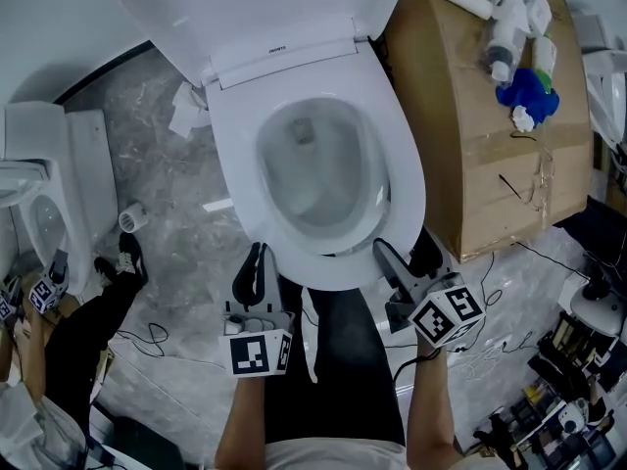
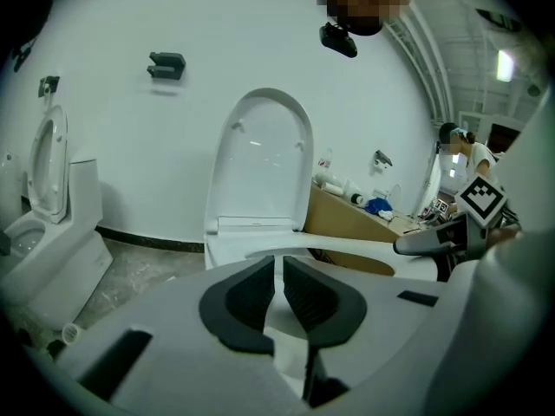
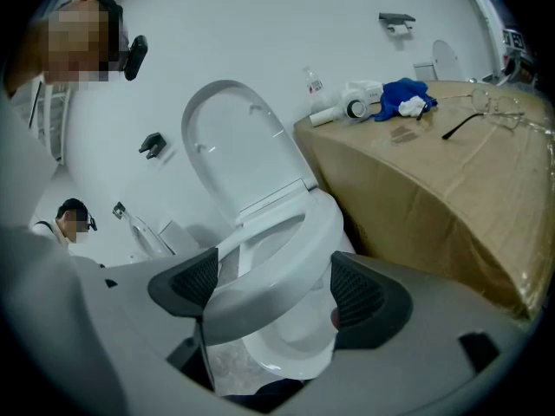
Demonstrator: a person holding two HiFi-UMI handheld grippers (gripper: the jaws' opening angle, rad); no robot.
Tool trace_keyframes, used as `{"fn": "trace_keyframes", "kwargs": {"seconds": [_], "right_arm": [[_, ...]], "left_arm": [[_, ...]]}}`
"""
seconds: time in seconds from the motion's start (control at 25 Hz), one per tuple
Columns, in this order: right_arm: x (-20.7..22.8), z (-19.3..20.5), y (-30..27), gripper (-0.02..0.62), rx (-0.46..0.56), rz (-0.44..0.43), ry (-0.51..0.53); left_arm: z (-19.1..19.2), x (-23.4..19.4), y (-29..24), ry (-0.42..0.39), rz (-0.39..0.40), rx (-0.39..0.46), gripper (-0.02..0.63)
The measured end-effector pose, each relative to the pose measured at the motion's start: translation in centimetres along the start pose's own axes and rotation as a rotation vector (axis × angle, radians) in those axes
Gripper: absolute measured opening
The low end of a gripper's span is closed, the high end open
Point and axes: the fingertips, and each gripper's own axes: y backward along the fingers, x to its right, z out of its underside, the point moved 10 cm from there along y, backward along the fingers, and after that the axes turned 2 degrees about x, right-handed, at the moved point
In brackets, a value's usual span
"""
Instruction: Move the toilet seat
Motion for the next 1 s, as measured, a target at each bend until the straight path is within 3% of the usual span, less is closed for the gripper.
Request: {"fn": "trace_keyframes", "kwargs": {"seconds": [0.44, 0.76, 1.0], "right_arm": [[-1.3, -2.0, 0.2, 0.408, 0.045, -0.007, -0.047], [-2.0, -3.2, 0.4, 0.409, 0.080, -0.018, -0.074], [-2.4, -4.0, 0.3, 0.409, 0.114, -0.034, -0.101]], "left_arm": [[-2.0, 1.1, -0.9, -0.069, 0.089, 0.054, 0.009], [-3.8, 0.8, -1.3, -0.050, 0.147, 0.025, 0.009], [-5.0, 0.7, -1.5, -0.050, 0.134, 0.040, 0.010]]}}
